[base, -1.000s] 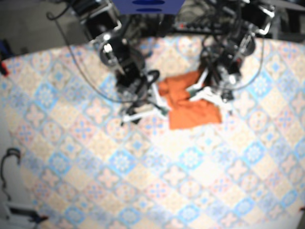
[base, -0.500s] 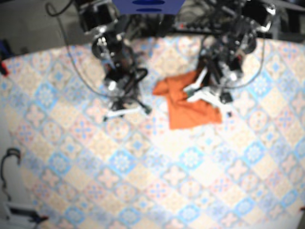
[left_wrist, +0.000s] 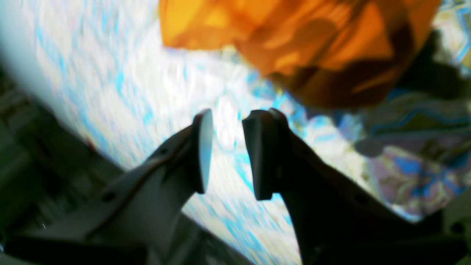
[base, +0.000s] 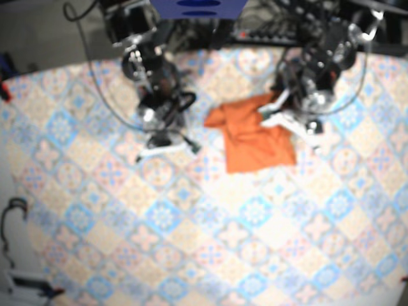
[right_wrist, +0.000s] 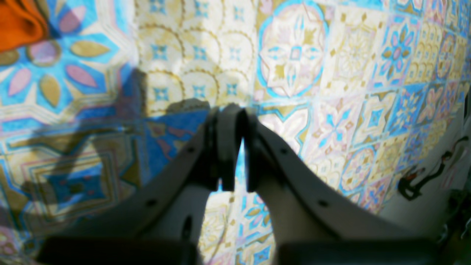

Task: Fold the T-shirt properly
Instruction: 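Press the folded orange shirt flat with the left gripper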

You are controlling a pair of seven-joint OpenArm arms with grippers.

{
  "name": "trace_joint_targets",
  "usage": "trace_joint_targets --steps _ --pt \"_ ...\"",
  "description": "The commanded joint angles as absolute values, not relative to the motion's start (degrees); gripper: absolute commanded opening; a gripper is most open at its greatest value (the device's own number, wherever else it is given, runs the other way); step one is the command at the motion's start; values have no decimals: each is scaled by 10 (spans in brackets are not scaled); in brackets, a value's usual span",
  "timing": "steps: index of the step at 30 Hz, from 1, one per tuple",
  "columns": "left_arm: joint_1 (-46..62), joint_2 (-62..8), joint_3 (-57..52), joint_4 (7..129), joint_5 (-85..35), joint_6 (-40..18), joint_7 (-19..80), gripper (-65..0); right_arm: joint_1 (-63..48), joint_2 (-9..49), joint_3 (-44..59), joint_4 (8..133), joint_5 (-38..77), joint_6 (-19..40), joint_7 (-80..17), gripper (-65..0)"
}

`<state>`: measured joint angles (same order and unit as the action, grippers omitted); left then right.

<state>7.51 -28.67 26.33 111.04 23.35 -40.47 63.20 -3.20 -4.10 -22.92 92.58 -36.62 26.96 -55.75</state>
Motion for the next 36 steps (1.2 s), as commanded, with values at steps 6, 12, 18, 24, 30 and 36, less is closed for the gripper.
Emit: trace_joint_targets --steps 6,12,18,24,30,36 --pt "2 -315 374 1100 241 -400 629 -596 -23 -45 -230 935 -369 267 -552 -608" --pt "-31 -317 417 1090 245 -400 629 -650 -25 -45 -230 935 -369 267 -552 -608" --pt "-49 -322 431 1073 240 -400 628 -650 -31 -45 -230 935 -369 267 -552 -608" --pt "-51 -321 431 1046 240 -400 624 -650 -32 -45 -230 935 -369 267 -552 -608" --pt "-47 -320 432 1044 239 -400 624 -650 -32 -45 -230 935 -369 267 -552 -608" --pt "-50 -320 432 1030 199 -400 625 -650 -32 -45 -231 935 -369 267 -552 -608"
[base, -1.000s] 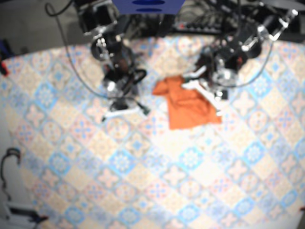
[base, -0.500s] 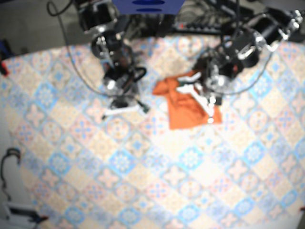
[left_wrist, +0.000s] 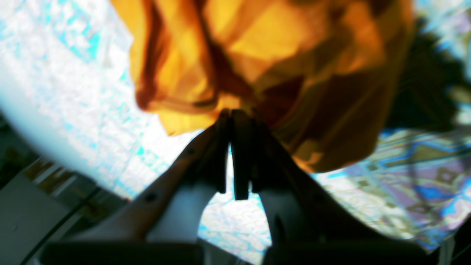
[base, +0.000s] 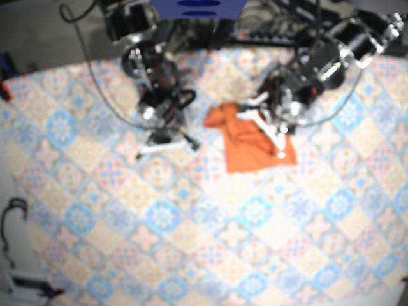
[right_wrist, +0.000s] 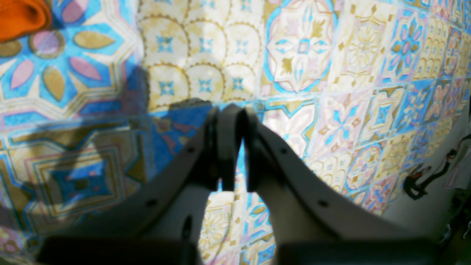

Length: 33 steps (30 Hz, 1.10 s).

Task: Fold the T-shirt properly
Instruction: 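Press the folded orange shirt flat with the left gripper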

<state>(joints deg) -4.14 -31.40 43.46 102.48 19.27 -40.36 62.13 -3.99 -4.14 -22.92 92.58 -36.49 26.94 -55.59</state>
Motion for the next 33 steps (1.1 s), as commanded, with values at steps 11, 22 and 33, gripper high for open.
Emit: trace_joint_targets --steps 11,22,33 --pt "-53 -296 432 1008 202 -400 616 -650 -40 -45 -233 936 -369 267 -552 -608" --pt "-116 -294 486 947 203 -400 607 -650 -41 -45 -233 938 -369 267 -552 -608" --pt "-132 -258 502 909 257 -400 568 -650 -52 -45 -232 939 -369 267 -551 -610"
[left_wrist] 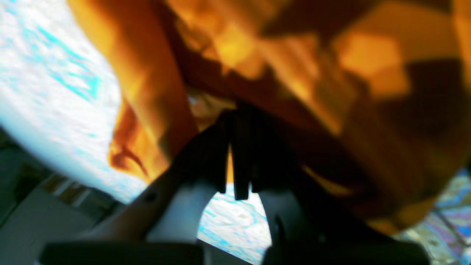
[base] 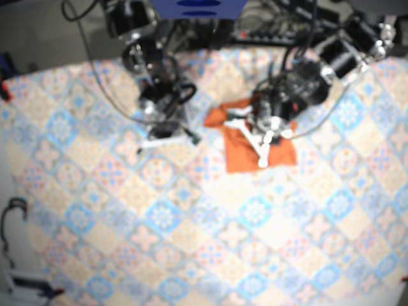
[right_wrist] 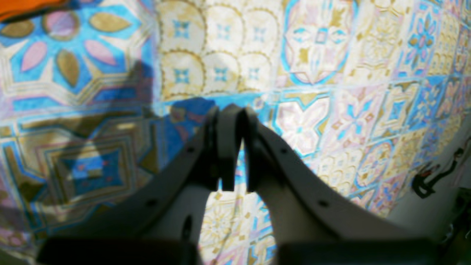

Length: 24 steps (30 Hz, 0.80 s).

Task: Fold the T-shirt properly
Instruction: 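Press the folded orange shirt flat with the left gripper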

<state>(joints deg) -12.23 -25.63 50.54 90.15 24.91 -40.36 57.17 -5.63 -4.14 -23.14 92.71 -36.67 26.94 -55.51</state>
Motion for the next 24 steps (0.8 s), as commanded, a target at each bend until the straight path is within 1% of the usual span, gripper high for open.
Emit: trace_joint_targets --steps 1,6,9,11,17,24 --pt "-132 -255 502 909 266 -400 565 -650 -52 -45 -232 939 -369 267 -551 -610" --pt "-132 -241 502 909 323 -400 540 -650 -52 -45 -232 939 -369 267 -551 -610" --pt "-130 -234 503 909 362 -342 509 -650 -52 -45 -233 939 -369 267 -551 -610" --pt "-130 -234 518 906 389 -320 497 -650 -52 -45 -231 939 -369 267 -551 -610" --pt "-130 -233 557 902 433 -304 495 -650 -52 -45 -231 939 -369 267 -551 -610" --pt "-130 -234 581 902 484 -190 495 -650 -52 -45 -231 939 -369 267 -551 -610"
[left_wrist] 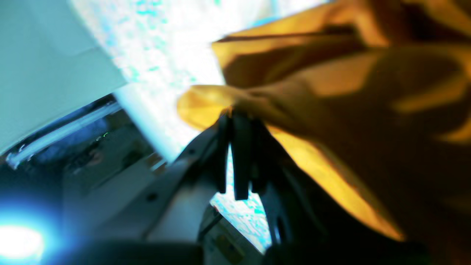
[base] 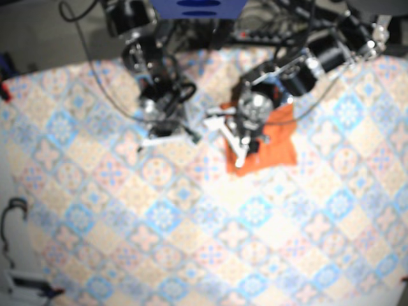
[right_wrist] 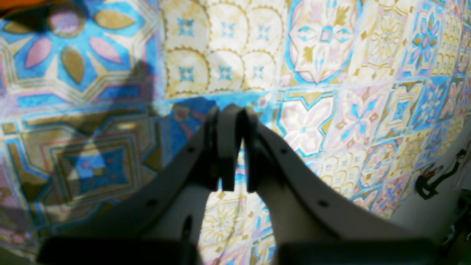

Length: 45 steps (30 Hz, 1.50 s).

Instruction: Fold the T-shirt properly

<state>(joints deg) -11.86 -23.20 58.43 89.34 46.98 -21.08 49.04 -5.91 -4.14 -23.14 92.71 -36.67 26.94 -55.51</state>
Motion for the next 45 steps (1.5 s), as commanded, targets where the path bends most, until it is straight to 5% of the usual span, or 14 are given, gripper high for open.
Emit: trace_joint_targets --steps 1,7,28,41,45 --pt "-130 -234 581 902 493 -171 495 -650 -52 -45 -231 939 -369 267 -551 -610" --pt "-130 -247 580 902 511 -112 495 -650 -52 -45 -231 939 -369 267 -551 -611" --pt "-129 -240 524 807 327 -109 410 -650 -60 -47 -233 939 -369 267 -551 -611" --pt "-51 -255 358 1039 254 -119 435 -650 -64 -47 -233 939 -371 267 -551 -612" --pt "4 -272 257 1097 191 -174 484 -650 -95 -46 -230 959 -371 267 -551 -612"
